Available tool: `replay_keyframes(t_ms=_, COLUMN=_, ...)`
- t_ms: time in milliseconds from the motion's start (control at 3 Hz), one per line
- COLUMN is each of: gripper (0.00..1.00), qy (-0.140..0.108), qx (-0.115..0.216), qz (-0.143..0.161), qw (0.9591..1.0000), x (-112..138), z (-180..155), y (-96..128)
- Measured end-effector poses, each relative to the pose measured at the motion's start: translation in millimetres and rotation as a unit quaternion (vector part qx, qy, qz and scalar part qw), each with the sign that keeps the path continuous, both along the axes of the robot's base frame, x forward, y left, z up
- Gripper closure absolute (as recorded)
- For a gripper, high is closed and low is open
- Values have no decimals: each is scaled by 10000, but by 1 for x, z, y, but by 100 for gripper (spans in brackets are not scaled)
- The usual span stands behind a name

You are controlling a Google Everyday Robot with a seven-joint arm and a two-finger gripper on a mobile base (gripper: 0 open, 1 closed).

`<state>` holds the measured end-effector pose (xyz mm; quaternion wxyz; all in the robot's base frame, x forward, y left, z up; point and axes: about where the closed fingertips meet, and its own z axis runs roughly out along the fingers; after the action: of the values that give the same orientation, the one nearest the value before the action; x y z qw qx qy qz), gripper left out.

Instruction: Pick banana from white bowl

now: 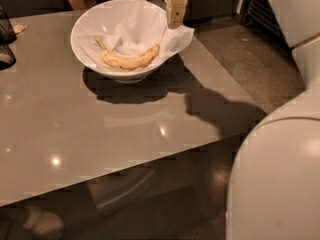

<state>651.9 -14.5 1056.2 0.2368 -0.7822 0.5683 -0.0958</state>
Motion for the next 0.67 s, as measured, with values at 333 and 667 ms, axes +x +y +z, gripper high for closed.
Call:
replay_keyframes(t_ms=333, gripper=0, qy=277, qx=192, qz=15, qw=9994, x=11, z=-17, y=3)
replay_keyframes(t_ms=667, gripper=0, qy=586, qx=377, qz=75, qw=9975, x=26, z=-39, y=15)
